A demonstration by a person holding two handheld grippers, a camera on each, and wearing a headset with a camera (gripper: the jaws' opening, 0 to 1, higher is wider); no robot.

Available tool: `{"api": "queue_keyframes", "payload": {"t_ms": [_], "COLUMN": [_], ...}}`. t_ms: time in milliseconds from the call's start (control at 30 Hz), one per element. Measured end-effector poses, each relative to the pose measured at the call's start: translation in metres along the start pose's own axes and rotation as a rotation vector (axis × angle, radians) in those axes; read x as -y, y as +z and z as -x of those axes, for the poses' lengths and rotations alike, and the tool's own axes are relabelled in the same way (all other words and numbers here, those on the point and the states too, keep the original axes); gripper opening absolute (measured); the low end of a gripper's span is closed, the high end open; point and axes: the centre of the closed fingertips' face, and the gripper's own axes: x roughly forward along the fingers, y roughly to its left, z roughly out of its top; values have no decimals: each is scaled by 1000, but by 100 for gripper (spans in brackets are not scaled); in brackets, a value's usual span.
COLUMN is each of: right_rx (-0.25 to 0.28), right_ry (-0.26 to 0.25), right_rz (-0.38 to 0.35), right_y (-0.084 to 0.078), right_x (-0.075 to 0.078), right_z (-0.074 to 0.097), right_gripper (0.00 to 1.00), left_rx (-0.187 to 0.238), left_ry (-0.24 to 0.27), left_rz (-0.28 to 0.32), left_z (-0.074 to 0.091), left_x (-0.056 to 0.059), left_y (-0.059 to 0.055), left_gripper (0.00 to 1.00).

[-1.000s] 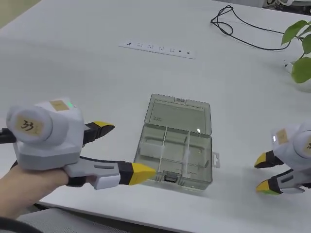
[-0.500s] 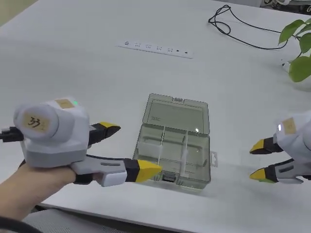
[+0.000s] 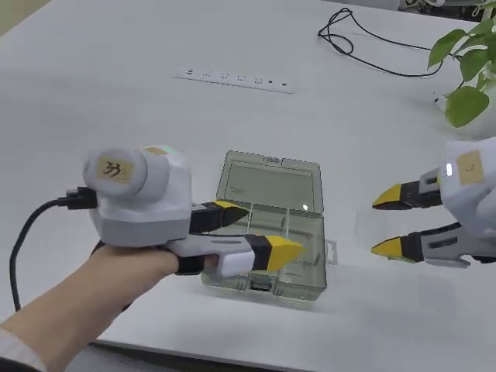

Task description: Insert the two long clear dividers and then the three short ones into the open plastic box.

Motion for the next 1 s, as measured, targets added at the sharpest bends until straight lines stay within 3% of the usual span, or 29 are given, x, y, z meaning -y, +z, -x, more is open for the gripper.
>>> {"api": "queue_keyframes", "payload": {"t_ms": [200, 333, 567, 767, 1000], "right_rx": [34, 53, 64, 66, 63], "right_ry": [-18, -16, -15, -15, -38], "right_rz": [53, 75, 116, 137, 193], "right_y": [21, 33, 43, 47, 51], "right_x": [3, 0, -3, -5, -7], "right_z": [5, 7, 7, 7, 7], "right_gripper": [33, 33, 33, 33, 33], "left_rx": [17, 26, 13, -3, 7], "left_ry": [-59, -94, -127, -127, -136], "left_rz": [76, 110, 140, 157, 205], "left_z": [-17, -26, -35, -38, -39], "left_x": [15, 22, 34, 34, 37], "left_y": [13, 20, 21, 17, 16], "left_gripper": [39, 33, 20, 13, 5]}}
